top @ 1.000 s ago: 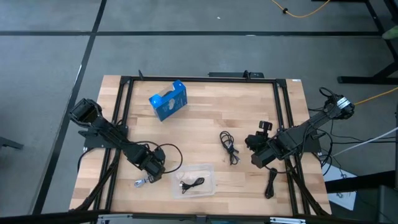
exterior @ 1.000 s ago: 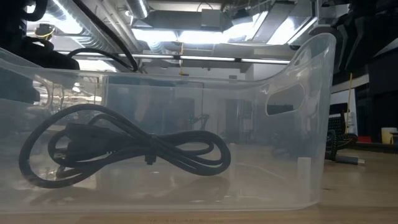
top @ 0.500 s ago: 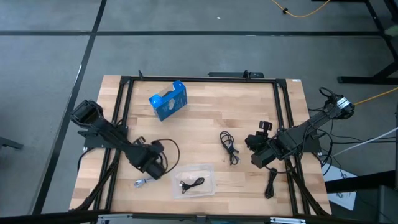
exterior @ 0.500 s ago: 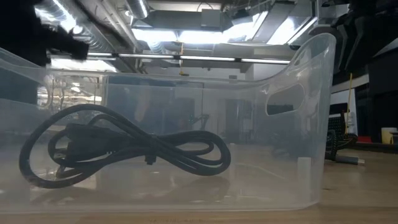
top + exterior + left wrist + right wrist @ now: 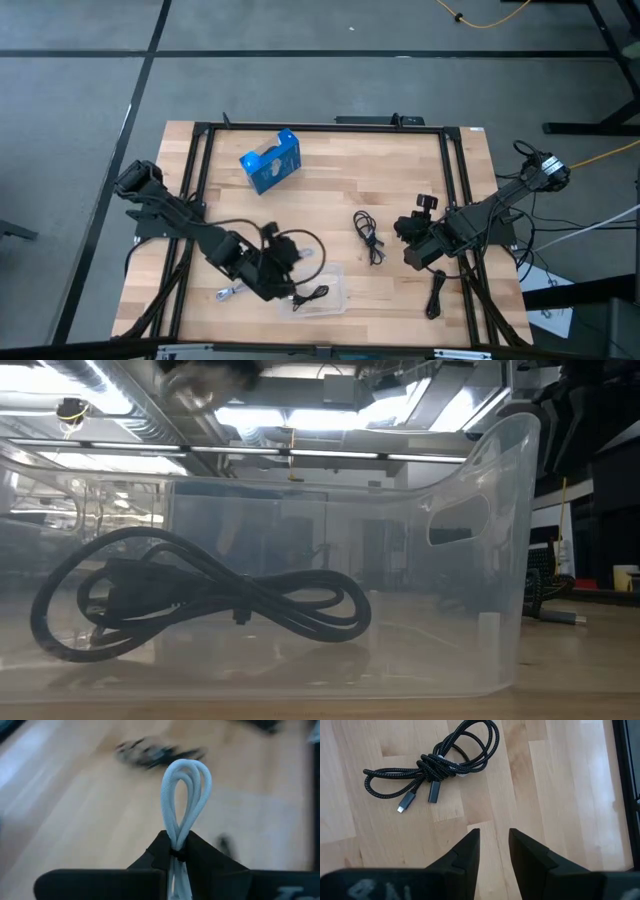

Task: Pick and place USB-C Cables
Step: Put the white charger cable into the transparent bin, then put the gray charger cable into the transparent bin

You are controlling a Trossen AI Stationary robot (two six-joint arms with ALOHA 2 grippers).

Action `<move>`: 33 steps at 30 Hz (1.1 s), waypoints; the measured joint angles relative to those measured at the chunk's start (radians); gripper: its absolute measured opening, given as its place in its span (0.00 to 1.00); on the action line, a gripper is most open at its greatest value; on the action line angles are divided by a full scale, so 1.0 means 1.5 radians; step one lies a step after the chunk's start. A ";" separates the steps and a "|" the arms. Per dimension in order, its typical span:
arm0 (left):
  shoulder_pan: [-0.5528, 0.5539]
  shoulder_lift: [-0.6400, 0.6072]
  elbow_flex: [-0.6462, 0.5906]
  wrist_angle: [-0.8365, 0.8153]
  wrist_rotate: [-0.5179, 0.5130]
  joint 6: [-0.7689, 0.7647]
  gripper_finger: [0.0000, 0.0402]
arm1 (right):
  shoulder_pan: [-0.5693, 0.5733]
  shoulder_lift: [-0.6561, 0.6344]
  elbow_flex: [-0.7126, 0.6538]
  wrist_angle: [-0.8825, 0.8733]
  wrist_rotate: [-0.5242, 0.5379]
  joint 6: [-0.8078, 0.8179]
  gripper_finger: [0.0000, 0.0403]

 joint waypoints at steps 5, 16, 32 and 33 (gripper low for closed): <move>0.018 0.046 0.000 0.147 0.123 0.112 0.07 | 0.000 0.000 0.000 -0.001 0.000 0.000 0.27; 0.046 0.108 0.000 0.152 0.230 0.094 0.22 | 0.000 0.000 0.000 -0.001 0.000 -0.002 0.27; 0.044 0.096 0.000 0.061 0.461 0.024 0.22 | 0.000 0.000 0.000 -0.001 0.000 -0.001 0.27; 0.043 0.093 0.001 0.037 0.464 0.001 0.22 | 0.000 0.000 0.000 -0.001 0.000 -0.001 0.27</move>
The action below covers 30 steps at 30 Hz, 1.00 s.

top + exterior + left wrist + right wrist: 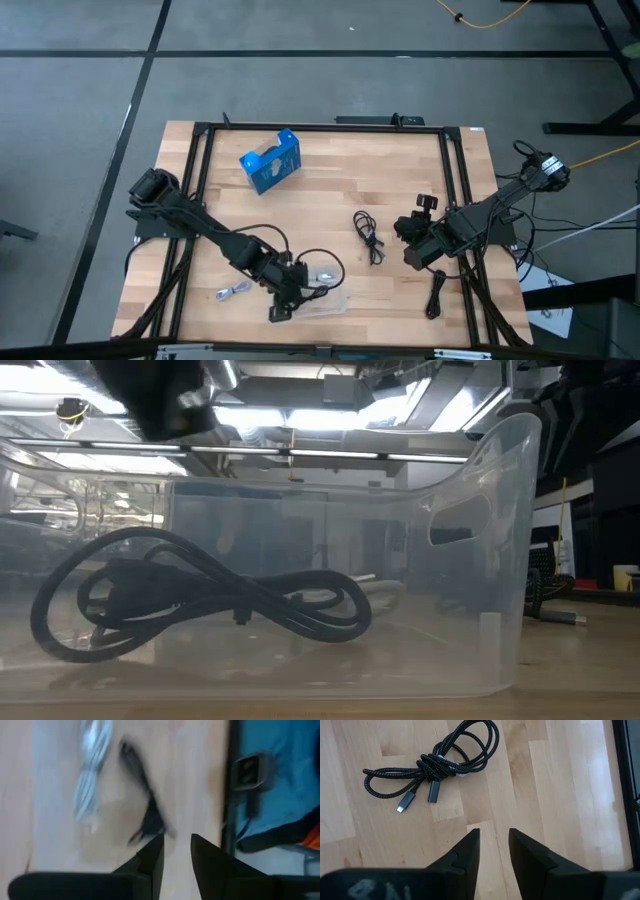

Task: Pick and place USB-C Cables
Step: Put the gray charger cable into the transparent bin

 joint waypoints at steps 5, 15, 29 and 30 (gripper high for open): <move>-0.003 -0.032 0.000 -0.095 0.026 -0.134 0.22 | 0.000 0.000 0.000 0.003 0.000 0.000 0.27; -0.070 -0.078 0.000 -0.221 -0.045 -0.162 0.22 | 0.000 0.000 0.000 0.014 0.000 0.000 0.27; -0.199 -0.073 0.000 -0.374 -0.112 -0.370 0.22 | 0.000 0.000 0.000 0.020 0.000 0.000 0.27; -0.203 -0.073 0.000 -0.375 -0.113 -0.371 0.22 | 0.000 0.000 0.000 0.021 0.000 0.000 0.27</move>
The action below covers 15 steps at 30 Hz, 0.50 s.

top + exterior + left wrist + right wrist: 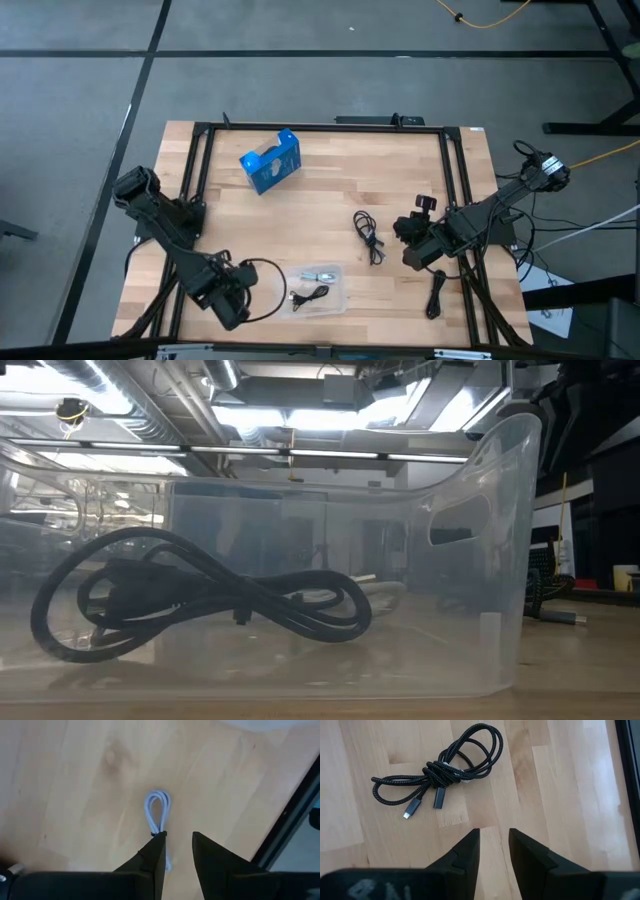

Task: Pick and place USB-C Cables
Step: Put the gray charger cable into the transparent bin

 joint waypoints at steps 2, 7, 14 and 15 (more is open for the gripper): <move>-0.007 0.000 0.000 -0.003 -0.010 -0.002 0.22 | 0.000 0.000 0.000 0.003 0.000 0.000 0.27; -0.008 0.001 -0.031 -0.002 -0.015 -0.024 0.22 | 0.000 0.000 0.000 0.003 0.000 0.000 0.27; -0.001 0.001 -0.155 0.144 0.079 -0.074 0.22 | 0.000 0.000 0.000 0.003 0.000 0.000 0.27; -0.001 0.001 -0.170 0.170 0.082 -0.073 0.22 | 0.000 0.000 0.000 0.003 0.000 0.000 0.27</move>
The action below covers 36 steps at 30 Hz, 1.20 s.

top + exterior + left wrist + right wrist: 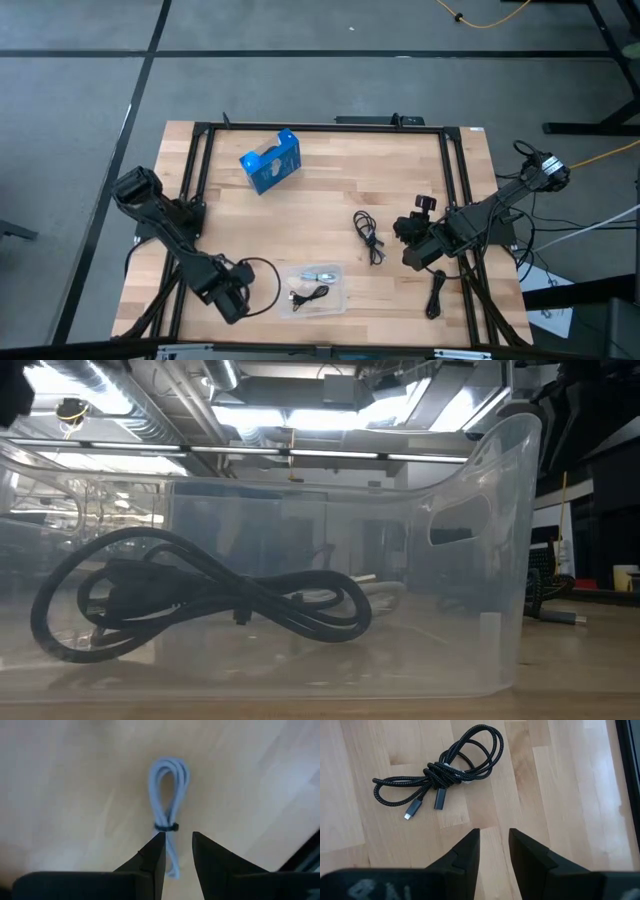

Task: Pick and place USB-C Cables
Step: Put the gray charger cable into the transparent bin

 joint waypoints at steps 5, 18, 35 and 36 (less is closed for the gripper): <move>0.000 0.000 -0.057 0.047 0.010 0.001 0.22 | 0.000 0.000 0.000 0.000 0.000 0.000 0.27; 0.000 -0.006 -0.145 0.125 -0.018 0.001 0.22 | 0.000 0.000 0.000 0.002 0.000 0.000 0.27; 0.002 -0.002 -0.147 0.142 -0.142 -0.050 0.16 | 0.000 0.000 0.000 0.005 0.001 0.000 0.27; 0.002 -0.002 -0.147 0.142 -0.154 -0.051 0.13 | 0.000 0.000 0.000 0.005 0.001 0.000 0.27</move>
